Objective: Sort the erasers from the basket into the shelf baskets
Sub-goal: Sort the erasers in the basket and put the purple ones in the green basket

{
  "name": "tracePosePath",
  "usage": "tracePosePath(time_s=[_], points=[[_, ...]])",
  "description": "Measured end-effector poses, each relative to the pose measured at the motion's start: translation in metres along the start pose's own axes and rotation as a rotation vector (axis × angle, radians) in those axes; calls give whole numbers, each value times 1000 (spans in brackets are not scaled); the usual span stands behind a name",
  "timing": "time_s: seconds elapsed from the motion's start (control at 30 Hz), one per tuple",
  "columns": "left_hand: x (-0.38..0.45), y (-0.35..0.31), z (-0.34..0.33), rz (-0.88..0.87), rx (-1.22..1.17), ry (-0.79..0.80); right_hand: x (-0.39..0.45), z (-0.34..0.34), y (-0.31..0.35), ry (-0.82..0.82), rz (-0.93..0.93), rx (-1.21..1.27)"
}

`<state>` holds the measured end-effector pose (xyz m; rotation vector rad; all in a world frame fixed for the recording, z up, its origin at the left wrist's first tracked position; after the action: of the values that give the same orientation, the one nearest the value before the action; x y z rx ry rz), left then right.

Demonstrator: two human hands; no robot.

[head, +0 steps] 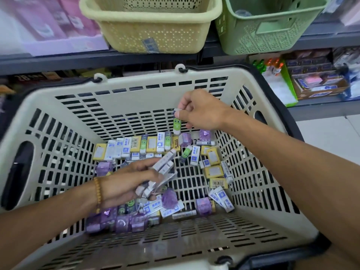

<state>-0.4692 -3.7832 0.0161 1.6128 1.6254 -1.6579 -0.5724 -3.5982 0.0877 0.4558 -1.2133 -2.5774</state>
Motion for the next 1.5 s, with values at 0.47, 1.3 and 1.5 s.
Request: tracePosePath(time_s=[0.47,1.3,1.5], points=[[-123,24,73,-27,-425,-316,70,-154,33,169,-83,314],[-102,5,84,-155,-626,-505,41,-157,81,427,120,620],[-95,1,86,-177,-615,-551,38,-156,72,370,41,600]])
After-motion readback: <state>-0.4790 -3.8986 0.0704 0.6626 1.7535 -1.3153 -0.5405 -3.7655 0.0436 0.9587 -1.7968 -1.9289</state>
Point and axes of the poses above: each hand's wrist, its own x-axis towards the middle knuckle, its own z-axis out of the back of the hand, y = z × x, the point moved 5 cm from there along x, towards the middle knuckle, and after that the axes turned 12 degrees about z, right-handed, at the moved point
